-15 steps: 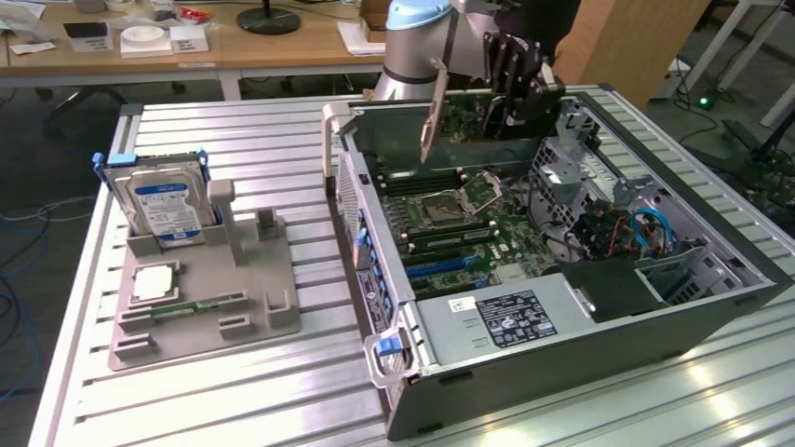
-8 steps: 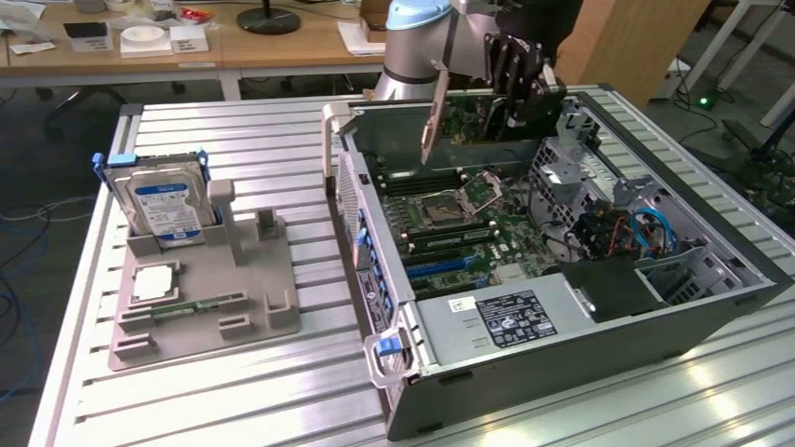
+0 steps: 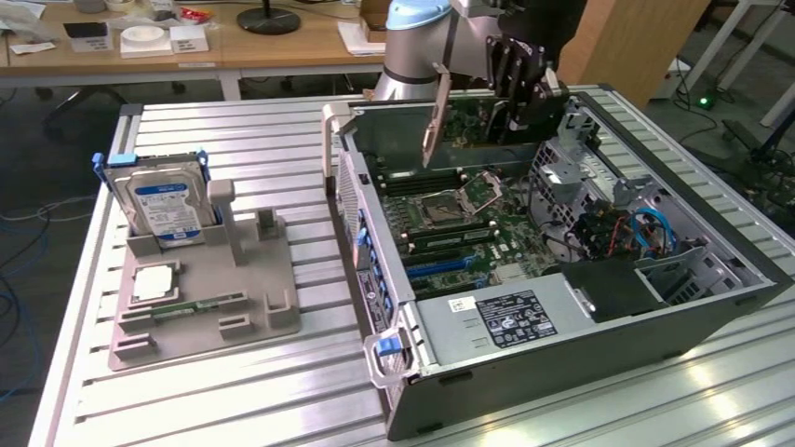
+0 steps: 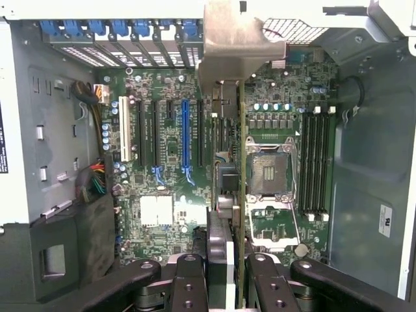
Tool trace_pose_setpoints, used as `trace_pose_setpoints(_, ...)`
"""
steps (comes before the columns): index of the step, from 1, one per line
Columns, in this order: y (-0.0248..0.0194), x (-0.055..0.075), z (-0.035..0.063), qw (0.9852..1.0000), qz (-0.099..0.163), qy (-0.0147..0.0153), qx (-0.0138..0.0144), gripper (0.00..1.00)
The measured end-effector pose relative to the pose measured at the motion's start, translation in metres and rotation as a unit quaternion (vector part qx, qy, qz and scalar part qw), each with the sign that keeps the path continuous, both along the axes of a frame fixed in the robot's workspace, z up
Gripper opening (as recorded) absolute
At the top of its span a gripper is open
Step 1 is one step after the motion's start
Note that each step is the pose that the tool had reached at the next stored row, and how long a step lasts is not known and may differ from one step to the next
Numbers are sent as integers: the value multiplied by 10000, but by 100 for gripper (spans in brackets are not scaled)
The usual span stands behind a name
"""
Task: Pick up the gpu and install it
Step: 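Insert the gpu into the slot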
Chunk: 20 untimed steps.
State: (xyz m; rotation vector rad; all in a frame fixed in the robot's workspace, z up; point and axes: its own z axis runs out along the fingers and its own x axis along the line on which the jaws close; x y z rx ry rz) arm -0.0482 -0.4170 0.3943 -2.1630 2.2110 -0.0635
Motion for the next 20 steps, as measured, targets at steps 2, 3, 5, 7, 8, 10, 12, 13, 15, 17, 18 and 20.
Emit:
trace_pose_setpoints(2, 0, 0, -2, 10000, -1, 1, -1, 28)
trace_pose_setpoints(3, 0, 0, -4, 10000, 0, 1, -2, 28)
trace_pose_setpoints(5, -1, 0, -11, 10000, 0, 1, -1, 28)
trace_pose_setpoints(7, -1, 1, -18, 10000, 0, 0, -1, 28)
trace_pose_setpoints(8, -1, 0, -20, 10000, 0, 1, -2, 28)
trace_pose_setpoints(10, -1, 1, -26, 10000, 0, 0, -1, 28)
trace_pose_setpoints(12, -10, 1, -36, 10000, 1, 0, -1, 28)
trace_pose_setpoints(13, -12, 1, -45, 10000, 0, 0, -1, 28)
trace_pose_setpoints(15, -12, 1, -64, 10000, -6, 3, -1, 28)
trace_pose_setpoints(17, -17, 1, -88, 10000, -28, 3, -1, 28)
trace_pose_setpoints(18, -19, 1, -106, 10000, -68, 4, -1, 28)
trace_pose_setpoints(20, -20, 1, -142, 9999, -155, 4, -1, 28)
